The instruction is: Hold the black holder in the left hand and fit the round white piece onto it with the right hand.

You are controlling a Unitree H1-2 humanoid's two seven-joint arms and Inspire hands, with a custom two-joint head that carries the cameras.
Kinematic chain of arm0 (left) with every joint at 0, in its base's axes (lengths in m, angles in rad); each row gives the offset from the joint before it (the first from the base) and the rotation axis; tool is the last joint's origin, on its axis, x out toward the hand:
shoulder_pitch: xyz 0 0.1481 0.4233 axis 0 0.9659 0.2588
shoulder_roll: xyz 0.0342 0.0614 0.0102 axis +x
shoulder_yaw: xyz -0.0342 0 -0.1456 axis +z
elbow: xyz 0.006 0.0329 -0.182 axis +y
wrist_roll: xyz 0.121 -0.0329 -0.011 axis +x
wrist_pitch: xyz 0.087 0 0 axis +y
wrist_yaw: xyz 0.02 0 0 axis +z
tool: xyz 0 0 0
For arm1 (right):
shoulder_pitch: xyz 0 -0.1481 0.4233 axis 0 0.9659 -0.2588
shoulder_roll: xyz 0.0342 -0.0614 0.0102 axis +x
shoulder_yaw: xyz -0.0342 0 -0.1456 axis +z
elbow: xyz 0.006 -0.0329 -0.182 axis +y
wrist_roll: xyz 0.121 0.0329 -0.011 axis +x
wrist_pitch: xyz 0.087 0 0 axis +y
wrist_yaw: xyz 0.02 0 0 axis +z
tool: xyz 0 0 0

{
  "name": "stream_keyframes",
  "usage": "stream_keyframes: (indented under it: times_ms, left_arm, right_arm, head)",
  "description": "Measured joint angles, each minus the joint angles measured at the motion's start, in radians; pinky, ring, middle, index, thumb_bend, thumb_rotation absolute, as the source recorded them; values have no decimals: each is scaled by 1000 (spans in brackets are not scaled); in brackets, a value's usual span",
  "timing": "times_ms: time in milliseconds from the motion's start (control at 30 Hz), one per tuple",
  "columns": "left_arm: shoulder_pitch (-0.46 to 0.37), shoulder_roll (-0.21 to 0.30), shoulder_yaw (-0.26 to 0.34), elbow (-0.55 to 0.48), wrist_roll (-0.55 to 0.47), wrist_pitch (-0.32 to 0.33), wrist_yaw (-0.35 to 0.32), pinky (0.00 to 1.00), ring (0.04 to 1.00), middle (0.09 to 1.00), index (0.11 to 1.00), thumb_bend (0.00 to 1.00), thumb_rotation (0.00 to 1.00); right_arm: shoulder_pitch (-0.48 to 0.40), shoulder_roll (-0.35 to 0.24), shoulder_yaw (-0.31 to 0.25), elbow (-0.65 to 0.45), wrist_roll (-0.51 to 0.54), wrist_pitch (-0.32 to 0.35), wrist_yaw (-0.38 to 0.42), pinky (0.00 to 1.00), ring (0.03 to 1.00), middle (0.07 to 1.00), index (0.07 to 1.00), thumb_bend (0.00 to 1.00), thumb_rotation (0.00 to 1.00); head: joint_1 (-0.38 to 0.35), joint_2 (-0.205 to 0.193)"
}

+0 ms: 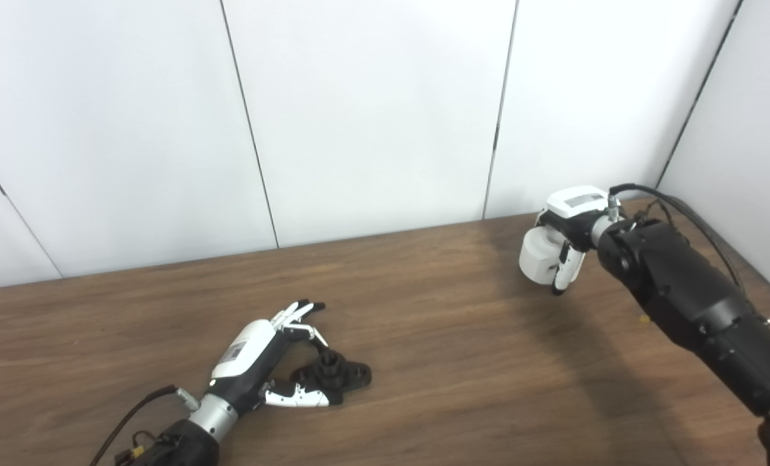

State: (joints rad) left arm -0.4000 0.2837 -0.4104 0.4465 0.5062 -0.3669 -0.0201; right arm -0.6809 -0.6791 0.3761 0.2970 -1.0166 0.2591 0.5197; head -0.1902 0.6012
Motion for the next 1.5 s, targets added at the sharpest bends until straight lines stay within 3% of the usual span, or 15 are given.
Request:
stream_keyframes:
  times_ms: [467, 733, 1100, 1500]
  left_arm:
    - [0, 1, 0, 0, 0, -1, 0, 987, 1000, 940, 483, 523, 55]
    - [0, 1, 0, 0, 0, -3, -1, 996, 1000, 941, 484, 523, 54]
    - [2, 2, 3, -4, -5, 0, -8, 991, 1000, 942, 483, 523, 55]
    - [3, 2, 6, -5, -8, -1, -13, 982, 1000, 939, 484, 523, 53]
  right_arm:
    - [5, 9, -13, 8, -33, 14, -121, 886, 906, 895, 787, 837, 247]
    - [7, 9, -16, 15, -35, 15, -141, 876, 895, 887, 788, 862, 237]
    - [7, 8, -13, 17, -37, 15, -83, 889, 919, 909, 780, 916, 263]
    - [7, 1, -13, -1, -55, 15, -38, 891, 922, 892, 703, 947, 260]
  head:
    - [-2, 6]
    - [-3, 8]
    - [-12, 15]
    - [-11, 20]
